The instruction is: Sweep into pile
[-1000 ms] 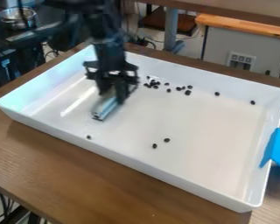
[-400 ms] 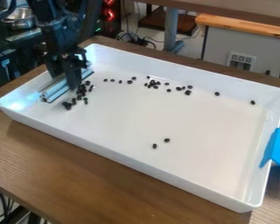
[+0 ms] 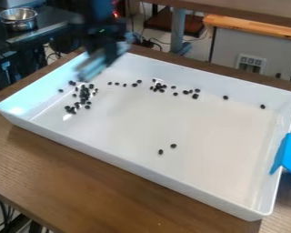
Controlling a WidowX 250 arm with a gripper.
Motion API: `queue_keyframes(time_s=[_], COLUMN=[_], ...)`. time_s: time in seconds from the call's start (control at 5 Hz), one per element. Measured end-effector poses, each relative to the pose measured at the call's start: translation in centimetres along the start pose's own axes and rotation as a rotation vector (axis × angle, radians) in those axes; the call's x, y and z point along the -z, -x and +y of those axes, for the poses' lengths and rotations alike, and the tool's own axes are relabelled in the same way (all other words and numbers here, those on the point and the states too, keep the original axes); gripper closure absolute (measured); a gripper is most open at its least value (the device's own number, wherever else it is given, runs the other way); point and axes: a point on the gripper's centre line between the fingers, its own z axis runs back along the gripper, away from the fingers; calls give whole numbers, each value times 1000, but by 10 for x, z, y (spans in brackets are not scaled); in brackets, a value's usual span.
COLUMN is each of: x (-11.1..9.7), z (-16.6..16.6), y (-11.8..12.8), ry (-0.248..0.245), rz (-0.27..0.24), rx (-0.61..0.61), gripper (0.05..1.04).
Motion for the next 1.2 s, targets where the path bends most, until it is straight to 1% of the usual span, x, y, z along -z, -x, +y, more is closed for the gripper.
queue_keyframes(time_s=[0.2,0.4,0.6,0.8,1.2], x=[-9,5,16,34,63], z=[-54,-97,-152,-175,-201], y=[-10,-15,-12,-9,-6], ry=[39,42,39,23,1], rz=[-2,39,47,76,94], rx=[39,77,136,148,169], gripper=[704,704,704,704,704])
